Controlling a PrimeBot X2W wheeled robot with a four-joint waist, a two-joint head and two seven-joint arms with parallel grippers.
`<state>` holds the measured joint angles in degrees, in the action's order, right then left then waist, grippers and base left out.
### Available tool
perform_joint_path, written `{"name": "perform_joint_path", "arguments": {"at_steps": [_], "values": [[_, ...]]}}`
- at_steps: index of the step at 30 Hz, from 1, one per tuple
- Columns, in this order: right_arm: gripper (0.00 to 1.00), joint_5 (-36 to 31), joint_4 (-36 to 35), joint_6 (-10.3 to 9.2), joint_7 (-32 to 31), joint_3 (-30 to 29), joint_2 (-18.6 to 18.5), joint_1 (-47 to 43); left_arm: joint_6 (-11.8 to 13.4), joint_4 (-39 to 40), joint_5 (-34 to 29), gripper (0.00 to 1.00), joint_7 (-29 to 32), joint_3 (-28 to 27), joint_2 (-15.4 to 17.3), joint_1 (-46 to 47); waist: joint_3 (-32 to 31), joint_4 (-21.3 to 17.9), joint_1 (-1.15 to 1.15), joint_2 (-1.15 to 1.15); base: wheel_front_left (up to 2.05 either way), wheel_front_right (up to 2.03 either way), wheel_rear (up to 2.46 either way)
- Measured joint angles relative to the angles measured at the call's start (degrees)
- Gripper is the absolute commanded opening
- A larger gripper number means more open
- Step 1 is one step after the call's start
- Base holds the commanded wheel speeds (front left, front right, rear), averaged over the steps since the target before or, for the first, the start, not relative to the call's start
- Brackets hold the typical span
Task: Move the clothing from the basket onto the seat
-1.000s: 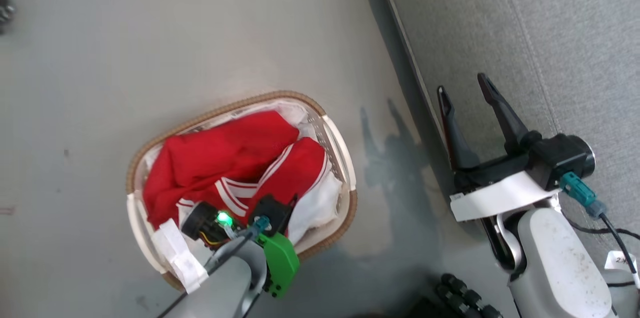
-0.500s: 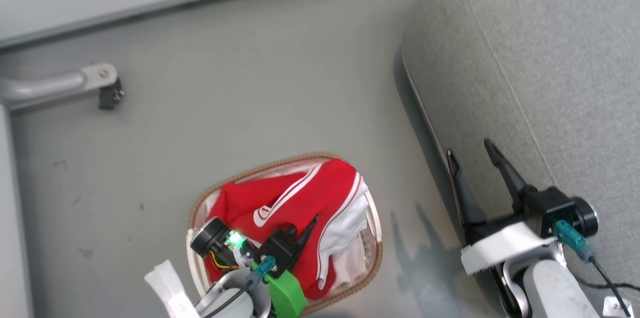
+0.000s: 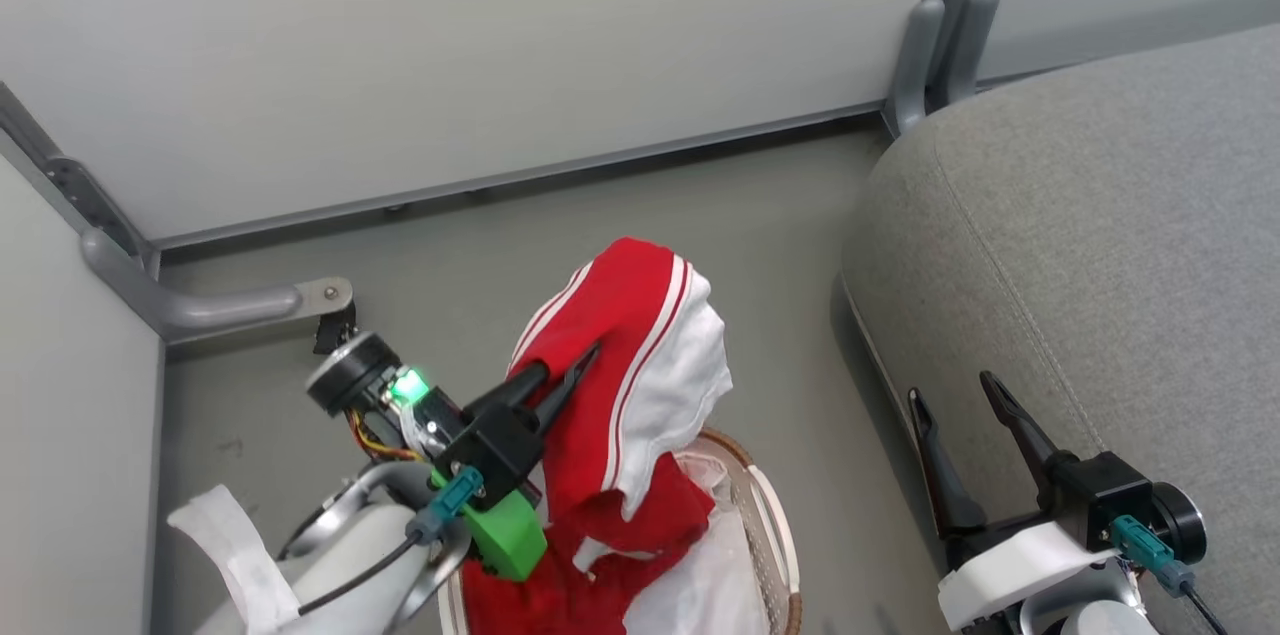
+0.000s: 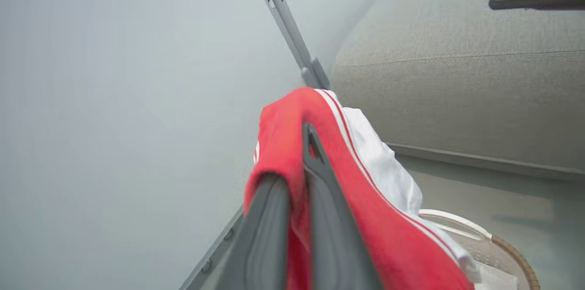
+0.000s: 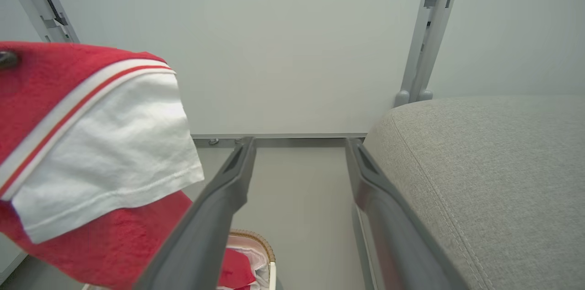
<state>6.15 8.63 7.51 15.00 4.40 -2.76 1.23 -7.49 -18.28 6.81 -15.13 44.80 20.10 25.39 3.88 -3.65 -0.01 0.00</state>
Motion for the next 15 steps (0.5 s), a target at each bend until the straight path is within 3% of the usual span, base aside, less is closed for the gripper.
{"name": "perform_joint_path", "arguments": {"at_steps": [15], "values": [[1.0, 0.25, -0.86, 0.0, 0.0, 3.26, 0.0, 0.05, -0.05, 7.11, 2.59, 0.0, 2.9, 5.97, 7.24, 20.97, -5.57, 1.72, 0.0, 0.0, 0.0, 0.0, 0.0]]}}
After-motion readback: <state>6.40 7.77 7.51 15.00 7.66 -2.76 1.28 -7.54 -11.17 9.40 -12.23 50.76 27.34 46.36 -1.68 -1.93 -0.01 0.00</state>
